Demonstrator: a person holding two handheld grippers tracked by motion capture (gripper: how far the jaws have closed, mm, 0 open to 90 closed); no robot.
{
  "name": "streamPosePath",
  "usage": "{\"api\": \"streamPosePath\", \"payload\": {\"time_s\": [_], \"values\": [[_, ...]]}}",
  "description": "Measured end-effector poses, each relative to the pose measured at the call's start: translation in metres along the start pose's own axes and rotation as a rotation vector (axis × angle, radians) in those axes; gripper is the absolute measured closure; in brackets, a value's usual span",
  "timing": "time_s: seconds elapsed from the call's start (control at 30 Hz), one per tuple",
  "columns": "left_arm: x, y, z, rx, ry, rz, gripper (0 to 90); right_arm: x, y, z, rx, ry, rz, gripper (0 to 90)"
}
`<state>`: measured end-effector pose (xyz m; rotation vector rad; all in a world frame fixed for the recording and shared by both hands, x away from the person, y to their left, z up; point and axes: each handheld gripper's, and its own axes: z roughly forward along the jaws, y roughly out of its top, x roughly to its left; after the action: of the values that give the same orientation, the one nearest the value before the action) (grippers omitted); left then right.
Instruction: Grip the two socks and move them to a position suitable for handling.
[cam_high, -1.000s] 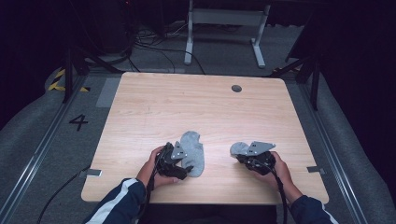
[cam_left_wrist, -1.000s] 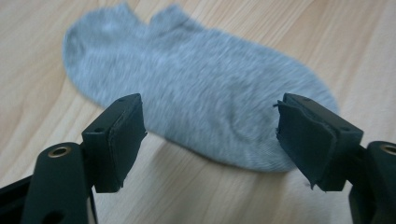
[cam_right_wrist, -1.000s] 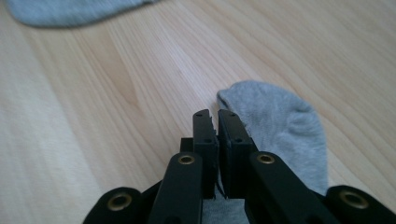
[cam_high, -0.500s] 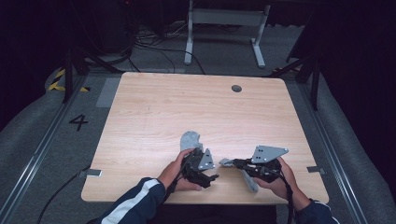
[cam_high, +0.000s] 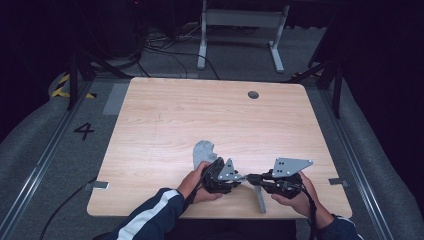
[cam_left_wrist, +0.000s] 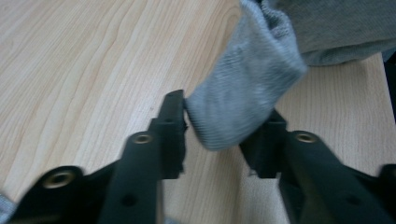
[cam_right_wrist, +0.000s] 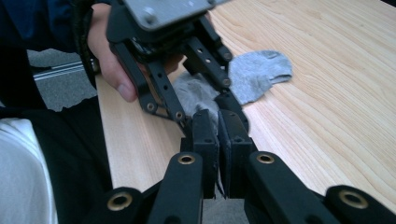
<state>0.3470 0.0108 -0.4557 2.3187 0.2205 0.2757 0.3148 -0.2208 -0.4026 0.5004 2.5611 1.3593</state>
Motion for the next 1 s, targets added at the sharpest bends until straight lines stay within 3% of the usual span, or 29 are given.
{"api": "streamPosePath", "payload": {"time_s": [0.1, 0.17, 0.23, 0.3, 0.4, 0.53, 0.73, 0.83, 0.97, 1.0], "values": [[0.002, -0.001, -0.002, 0.009, -0.018, 0.007, 79.6, -0.004, -0.002, -0.001, -0.002, -0.014, 0.01, 87.2], [0.003, -0.002, -0.003, 0.014, -0.021, 0.011, 80.3, -0.006, -0.003, -0.001, -0.004, -0.02, 0.014, 87.2], [0.006, -0.003, -0.005, 0.006, -0.034, 0.001, 81.9, -0.01, -0.005, -0.001, -0.006, -0.035, 0.022, 87.2], [0.009, -0.004, -0.007, -0.013, -0.034, -0.035, 82.4, -0.015, -0.007, -0.001, -0.003, -0.055, 0.03, 87.3], [0.014, -0.002, -0.008, -0.012, -0.035, -0.04, 83.3, -0.023, -0.01, 0.001, 0.01, -0.081, 0.034, 87.3], [0.027, 0.006, -0.004, -0.016, -0.037, -0.071, 83.7, -0.042, -0.016, 0.006, 0.04, -0.139, 0.054, 87.3], [0.046, 0.014, 0.008, 0.04, -0.004, -0.095, 82.5, -0.061, -0.033, 0.014, 0.105, -0.193, 0.098, 84.9], [0.057, 0.014, 0.016, 0.087, 0.015, -0.113, 82.8, -0.064, -0.039, 0.011, 0.132, -0.2, 0.093, 79.1], [0.063, 0.013, 0.02, 0.107, 0.016, -0.129, 83.4, -0.063, -0.045, 0.005, 0.161, -0.179, 0.066, 72.6], [0.064, 0.015, 0.022, 0.105, 0.02, -0.138, 79.5, -0.061, -0.049, 0.0, 0.179, -0.186, 0.045, 73.2]]}}
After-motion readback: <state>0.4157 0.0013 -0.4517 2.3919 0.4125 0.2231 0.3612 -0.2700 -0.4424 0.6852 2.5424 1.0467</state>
